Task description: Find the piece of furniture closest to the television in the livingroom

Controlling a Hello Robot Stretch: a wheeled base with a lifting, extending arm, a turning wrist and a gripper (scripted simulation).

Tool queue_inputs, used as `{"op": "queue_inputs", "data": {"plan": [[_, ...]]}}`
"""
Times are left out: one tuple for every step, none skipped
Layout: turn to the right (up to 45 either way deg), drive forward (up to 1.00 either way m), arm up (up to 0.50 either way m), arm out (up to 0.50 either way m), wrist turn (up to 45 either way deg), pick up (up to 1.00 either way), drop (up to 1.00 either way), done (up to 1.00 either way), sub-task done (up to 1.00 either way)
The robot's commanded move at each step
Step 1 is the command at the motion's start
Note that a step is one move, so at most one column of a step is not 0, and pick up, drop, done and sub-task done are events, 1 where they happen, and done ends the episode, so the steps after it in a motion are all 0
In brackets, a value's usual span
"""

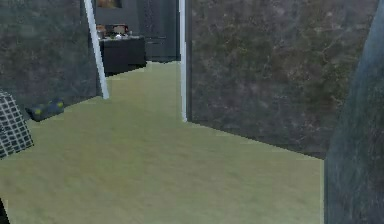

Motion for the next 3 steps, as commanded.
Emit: {"op": "queue_inputs", "data": {"plan": [[0.0,0.85,0.0,0.0,0.0,0.0,0.0,0.0,0.0],[-45.0,0.0,0.0,0.0,0.0,0.0,0.0,0.0,0.0],[-15.0,0.0,0.0,0.0,0.0,0.0,0.0,0.0,0.0]]}}
